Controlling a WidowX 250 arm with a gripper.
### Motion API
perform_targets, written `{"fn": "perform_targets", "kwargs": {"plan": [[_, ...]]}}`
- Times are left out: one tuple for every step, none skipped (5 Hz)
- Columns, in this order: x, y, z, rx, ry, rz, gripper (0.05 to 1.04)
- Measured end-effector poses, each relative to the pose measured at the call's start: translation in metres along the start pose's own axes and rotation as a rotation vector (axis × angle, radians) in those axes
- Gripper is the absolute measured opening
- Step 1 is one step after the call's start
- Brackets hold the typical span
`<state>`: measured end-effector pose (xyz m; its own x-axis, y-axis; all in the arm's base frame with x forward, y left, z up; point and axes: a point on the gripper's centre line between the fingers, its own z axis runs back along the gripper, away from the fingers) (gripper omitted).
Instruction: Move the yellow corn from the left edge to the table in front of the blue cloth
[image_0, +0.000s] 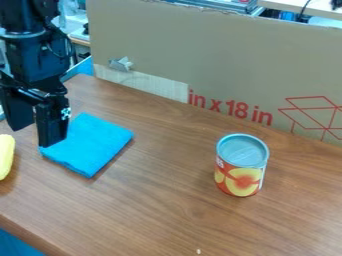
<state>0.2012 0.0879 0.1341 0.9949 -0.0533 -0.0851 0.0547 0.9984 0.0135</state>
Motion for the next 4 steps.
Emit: {"fn": "perform_targets", "kwargs": {"plan": [[-0.001, -0.001, -0.005, -0.01, 0.018, -0.001, 1.003], [-0.012, 0.027, -0.006, -0.023, -0.01, 0.111, 1.003], [-0.024, 0.051, -0.006, -0.004, -0.011, 0.217, 1.003], [-0.041, 0.076, -0.014, 0.037, 0.022, 0.368, 1.003]]}}
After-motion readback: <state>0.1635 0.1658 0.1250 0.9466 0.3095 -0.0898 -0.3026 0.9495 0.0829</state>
